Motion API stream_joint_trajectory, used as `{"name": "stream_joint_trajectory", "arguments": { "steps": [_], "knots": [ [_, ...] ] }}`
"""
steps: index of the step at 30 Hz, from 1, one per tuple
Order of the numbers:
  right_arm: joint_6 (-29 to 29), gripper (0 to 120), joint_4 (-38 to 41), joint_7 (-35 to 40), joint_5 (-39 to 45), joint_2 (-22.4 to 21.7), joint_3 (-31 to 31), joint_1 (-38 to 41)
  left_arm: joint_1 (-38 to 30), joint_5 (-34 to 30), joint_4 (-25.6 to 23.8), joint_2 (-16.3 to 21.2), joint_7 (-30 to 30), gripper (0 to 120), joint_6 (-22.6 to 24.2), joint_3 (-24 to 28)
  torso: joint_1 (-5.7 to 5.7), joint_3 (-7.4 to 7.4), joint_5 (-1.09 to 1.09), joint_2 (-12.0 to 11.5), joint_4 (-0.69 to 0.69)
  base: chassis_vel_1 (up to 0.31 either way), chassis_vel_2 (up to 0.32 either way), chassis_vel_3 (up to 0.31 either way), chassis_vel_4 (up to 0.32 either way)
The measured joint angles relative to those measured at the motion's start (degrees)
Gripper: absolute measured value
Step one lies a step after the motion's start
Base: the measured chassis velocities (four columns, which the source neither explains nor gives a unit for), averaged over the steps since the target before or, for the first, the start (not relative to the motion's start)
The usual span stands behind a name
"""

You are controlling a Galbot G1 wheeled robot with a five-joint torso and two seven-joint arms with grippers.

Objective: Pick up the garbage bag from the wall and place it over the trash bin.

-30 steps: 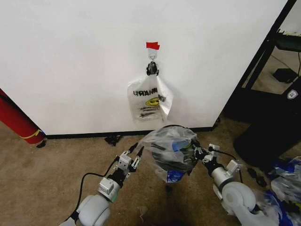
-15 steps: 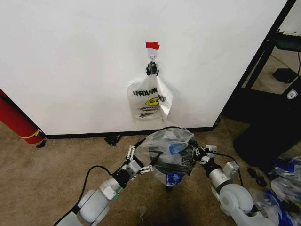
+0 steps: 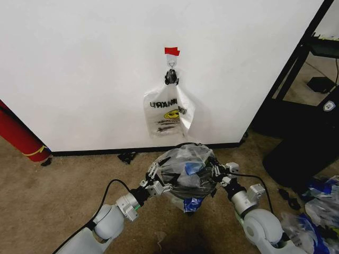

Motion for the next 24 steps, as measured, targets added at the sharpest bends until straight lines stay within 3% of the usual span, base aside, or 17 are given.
{"name": "stream_joint_trajectory", "arguments": {
  "steps": [9, 14, 16, 24],
  "knots": [
    [0.01, 1, 0.86, -0.05, -0.08, 0.02, -0.39, 0.1, -0.09, 0.96, 0.29, 0.04, 0.27, 24, -0.09, 0.0, 0.0, 0.0, 0.0, 0.0, 0.0, 0.0, 0.0, 0.0, 0.0],
    [0.06, 1, 0.58, -0.17, -0.46, -0.07, -0.22, 0.02, 1.17, -2.02, -1.42, 0.27, 0.12, 4, 0.67, -0.23, 0.0, 0.0, -0.01, 0.0, 0.0, 0.0, 0.0, 0.0, 0.0],
    [0.14, 1, 0.43, -0.22, -0.59, -0.11, -0.19, 0.0, 1.36, -2.76, -1.77, 0.34, 0.04, 1, 0.85, -0.27, 0.0, 0.0, 0.0, 0.0, 0.0, 0.0, 0.0, 0.0, 0.0],
    [0.93, 1, -1.14, -2.13, -1.13, -1.24, 0.62, -0.05, 1.51, -19.24, -4.32, 1.43, -0.58, 0, 4.85, 0.19, 0.0, 0.0, 0.0, 0.0, 0.0, 0.0, 0.0, 0.0, 0.0]
  ]
}}
